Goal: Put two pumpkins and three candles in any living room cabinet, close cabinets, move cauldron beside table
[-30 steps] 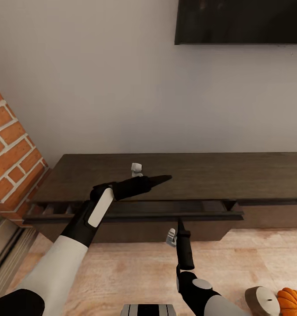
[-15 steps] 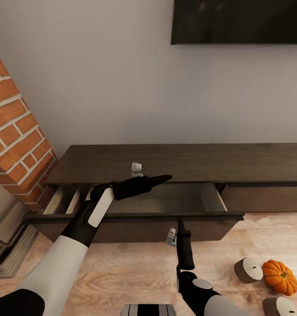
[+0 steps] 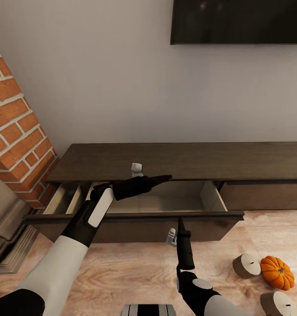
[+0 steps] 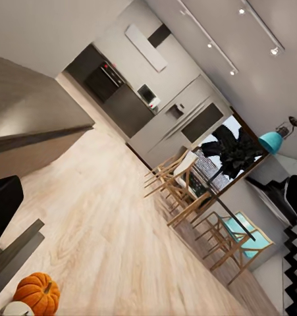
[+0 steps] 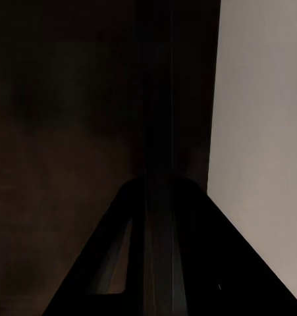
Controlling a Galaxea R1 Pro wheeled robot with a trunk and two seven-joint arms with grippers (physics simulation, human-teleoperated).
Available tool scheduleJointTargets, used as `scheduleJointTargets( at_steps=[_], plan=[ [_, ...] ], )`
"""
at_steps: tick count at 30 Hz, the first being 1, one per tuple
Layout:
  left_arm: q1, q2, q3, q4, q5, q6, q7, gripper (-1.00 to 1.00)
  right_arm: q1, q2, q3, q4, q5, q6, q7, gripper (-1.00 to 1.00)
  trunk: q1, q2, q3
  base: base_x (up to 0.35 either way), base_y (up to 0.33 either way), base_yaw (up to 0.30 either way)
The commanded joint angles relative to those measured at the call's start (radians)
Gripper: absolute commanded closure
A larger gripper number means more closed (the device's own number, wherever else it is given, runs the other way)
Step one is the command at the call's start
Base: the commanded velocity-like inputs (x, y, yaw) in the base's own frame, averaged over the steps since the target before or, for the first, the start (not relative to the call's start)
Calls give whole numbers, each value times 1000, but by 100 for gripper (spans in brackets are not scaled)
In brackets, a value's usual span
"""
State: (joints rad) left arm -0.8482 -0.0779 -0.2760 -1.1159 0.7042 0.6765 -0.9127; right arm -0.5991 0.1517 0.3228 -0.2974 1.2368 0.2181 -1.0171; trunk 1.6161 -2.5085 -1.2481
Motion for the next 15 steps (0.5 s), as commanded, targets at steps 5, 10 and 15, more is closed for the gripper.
scheduleJointTargets(
  at_steps=[5,10,15],
  plan=[
    [0,0,0,0,0,0,0,-100,1,0,4,7,-3,-8,9,100,0,0,0,-192,0,0],
    [0,0,0,0,0,0,0,-100,1,-1,4,7,-3,-8,9,100,0,0,0,-100,0,0],
    [0,0,0,1,0,0,0,-100,1,-1,4,7,-3,-8,9,100,0,0,0,-101,0,0]
  ],
)
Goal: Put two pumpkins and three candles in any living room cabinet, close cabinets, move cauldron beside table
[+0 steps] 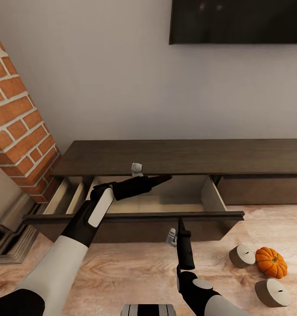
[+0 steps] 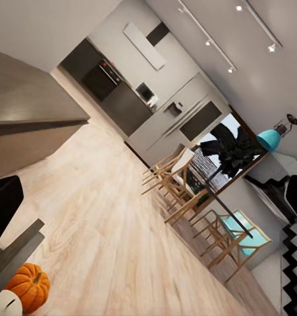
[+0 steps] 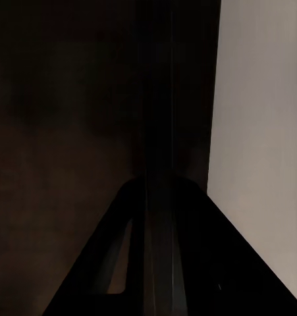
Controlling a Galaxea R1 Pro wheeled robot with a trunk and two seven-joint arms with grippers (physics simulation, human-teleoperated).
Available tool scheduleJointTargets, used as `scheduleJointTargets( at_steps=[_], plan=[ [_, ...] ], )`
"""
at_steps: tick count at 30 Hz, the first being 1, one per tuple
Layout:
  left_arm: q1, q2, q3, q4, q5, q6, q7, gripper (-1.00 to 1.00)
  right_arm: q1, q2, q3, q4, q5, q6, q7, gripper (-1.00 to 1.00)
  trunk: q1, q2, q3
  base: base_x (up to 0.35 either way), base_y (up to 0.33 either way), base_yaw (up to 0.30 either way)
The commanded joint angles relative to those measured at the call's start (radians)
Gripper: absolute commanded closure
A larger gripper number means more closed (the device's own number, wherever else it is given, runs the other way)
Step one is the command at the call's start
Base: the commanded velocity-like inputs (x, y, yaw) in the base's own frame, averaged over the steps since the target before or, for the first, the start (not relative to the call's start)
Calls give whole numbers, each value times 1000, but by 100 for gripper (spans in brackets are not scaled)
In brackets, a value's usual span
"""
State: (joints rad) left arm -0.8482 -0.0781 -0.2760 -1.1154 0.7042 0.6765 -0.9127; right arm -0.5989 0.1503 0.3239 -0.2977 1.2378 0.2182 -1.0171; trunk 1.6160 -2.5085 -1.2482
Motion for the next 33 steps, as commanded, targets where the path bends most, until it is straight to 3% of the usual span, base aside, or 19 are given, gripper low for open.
scheduleJointTargets(
  at_steps=[1,19,33],
  plan=[
    [0,0,0,0,0,0,0,-100,1,0,3,8,-5,-8,9,100,0,0,0,-12,0,0],
    [0,0,0,0,0,0,0,-100,1,0,3,8,-5,-8,9,100,0,0,0,-115,0,0],
    [0,1,0,0,0,0,0,-100,1,0,3,7,-5,-8,8,100,0,0,0,-8,0,0]
  ],
)
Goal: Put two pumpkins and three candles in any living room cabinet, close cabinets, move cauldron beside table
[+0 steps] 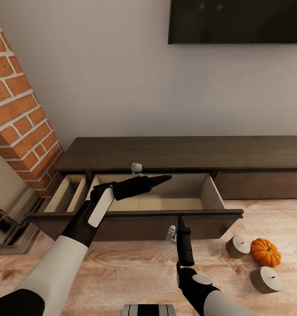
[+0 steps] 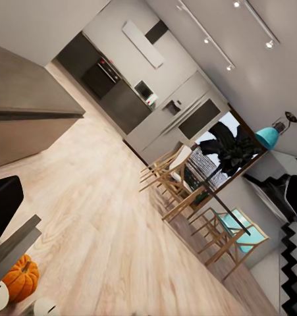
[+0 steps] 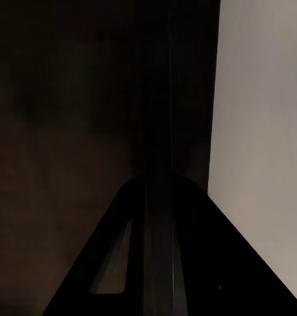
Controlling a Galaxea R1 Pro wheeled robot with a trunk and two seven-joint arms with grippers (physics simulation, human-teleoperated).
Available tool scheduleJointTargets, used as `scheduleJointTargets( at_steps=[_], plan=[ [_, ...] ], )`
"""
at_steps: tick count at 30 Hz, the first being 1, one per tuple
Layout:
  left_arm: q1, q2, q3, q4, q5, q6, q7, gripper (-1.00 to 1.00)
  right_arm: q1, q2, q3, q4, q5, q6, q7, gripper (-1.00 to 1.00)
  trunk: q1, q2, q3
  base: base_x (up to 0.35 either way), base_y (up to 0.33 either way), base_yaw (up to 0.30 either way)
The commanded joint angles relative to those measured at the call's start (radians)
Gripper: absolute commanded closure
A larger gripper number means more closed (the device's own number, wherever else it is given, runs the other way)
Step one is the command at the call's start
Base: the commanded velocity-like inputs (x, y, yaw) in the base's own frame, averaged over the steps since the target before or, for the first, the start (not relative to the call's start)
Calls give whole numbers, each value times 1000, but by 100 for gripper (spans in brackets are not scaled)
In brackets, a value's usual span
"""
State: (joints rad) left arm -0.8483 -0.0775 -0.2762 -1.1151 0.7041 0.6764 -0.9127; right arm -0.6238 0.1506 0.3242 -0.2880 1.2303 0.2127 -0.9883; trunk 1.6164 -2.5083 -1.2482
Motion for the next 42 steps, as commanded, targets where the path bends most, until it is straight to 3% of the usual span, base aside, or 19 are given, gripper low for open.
scheduleJointTargets(
  at_steps=[1,10,11,42],
  plan=[
    [0,0,0,0,0,0,0,-100,26,0,2,-2,3,-2,-21,100,0,0,0,0,0,0],
    [0,0,0,0,0,0,0,-100,26,0,2,-2,3,-3,-20,100,0,0,0,0,0,0],
    [0,0,0,0,0,0,0,-100,26,-1,2,-2,3,-3,-20,-100,0,0,0,0,0,0],
    [0,-1,0,2,0,0,1,-100,45,-16,2,-16,5,1,-23,-100,0,0,0,0,0,0]
  ],
)
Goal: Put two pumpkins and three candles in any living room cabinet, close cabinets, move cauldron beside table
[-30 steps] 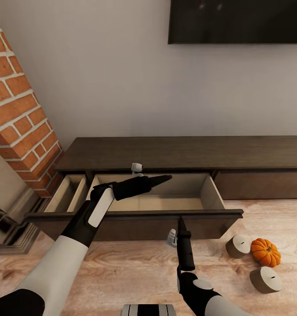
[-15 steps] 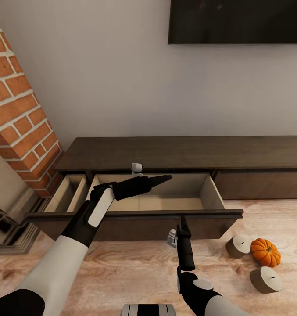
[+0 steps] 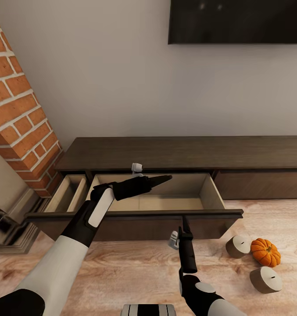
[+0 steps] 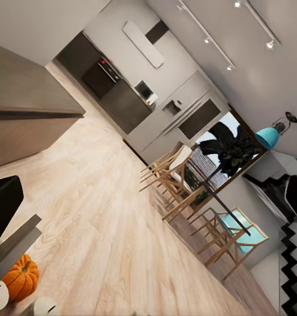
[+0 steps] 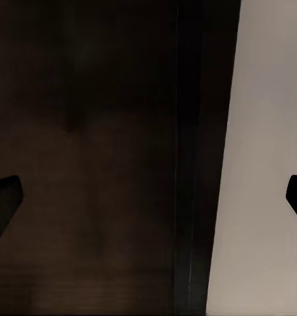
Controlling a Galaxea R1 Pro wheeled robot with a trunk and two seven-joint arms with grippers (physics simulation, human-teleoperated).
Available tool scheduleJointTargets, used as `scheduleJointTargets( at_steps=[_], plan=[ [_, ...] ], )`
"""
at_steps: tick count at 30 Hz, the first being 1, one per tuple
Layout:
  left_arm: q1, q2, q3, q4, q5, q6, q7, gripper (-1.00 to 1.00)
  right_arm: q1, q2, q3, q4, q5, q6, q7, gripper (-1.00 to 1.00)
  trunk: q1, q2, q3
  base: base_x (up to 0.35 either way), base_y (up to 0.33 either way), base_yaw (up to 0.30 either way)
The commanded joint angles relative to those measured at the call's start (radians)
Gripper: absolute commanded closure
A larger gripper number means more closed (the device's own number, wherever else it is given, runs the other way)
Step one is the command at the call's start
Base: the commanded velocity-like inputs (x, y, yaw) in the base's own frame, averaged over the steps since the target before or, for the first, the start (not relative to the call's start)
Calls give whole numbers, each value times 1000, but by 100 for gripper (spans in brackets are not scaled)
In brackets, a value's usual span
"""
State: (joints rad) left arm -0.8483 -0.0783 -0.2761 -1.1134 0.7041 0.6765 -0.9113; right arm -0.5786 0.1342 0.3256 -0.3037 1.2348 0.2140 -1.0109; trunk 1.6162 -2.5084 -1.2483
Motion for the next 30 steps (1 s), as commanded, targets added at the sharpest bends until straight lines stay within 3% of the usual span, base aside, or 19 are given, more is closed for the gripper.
scheduleJointTargets(
  at_steps=[1,6,7,10,16,18,19,21,25,30],
  plan=[
    [0,0,0,0,0,0,0,-100,0,-5,0,0,0,0,0,-100,0,0,0,0,0,0],
    [0,0,0,0,0,0,0,-100,0,-45,-45,0,-3,-1,-12,-100,0,0,0,0,0,0],
    [0,-1,0,0,0,0,0,-100,0,-63,-84,2,-2,-1,-32,-100,0,0,0,0,0,0],
    [0,-1,-1,2,0,0,0,-100,4,-90,-148,7,-2,-1,-68,-100,0,0,0,0,0,0],
    [0,-3,-7,3,0,0,0,-100,24,-134,-187,3,-3,-1,-96,-100,0,0,0,0,0,0],
    [0,-3,-7,5,0,0,0,-100,26,-147,-218,2,-3,-1,-125,-100,0,0,0,0,0,0],
    [0,-3,-8,7,0,0,0,-100,26,-155,-258,1,-2,-1,-152,-100,0,0,0,0,0,0],
    [0,-3,-8,10,0,0,0,-100,27,-160,-294,-3,-1,0,-167,-100,0,0,0,0,0,0],
    [0,-3,-8,12,0,0,0,-100,26,-170,-319,-41,1,13,-179,-100,0,0,0,0,0,0],
    [0,-3,-8,13,0,-1,1,-100,29,-182,-325,-165,3,114,-186,-100,0,0,0,0,0,0]
  ],
)
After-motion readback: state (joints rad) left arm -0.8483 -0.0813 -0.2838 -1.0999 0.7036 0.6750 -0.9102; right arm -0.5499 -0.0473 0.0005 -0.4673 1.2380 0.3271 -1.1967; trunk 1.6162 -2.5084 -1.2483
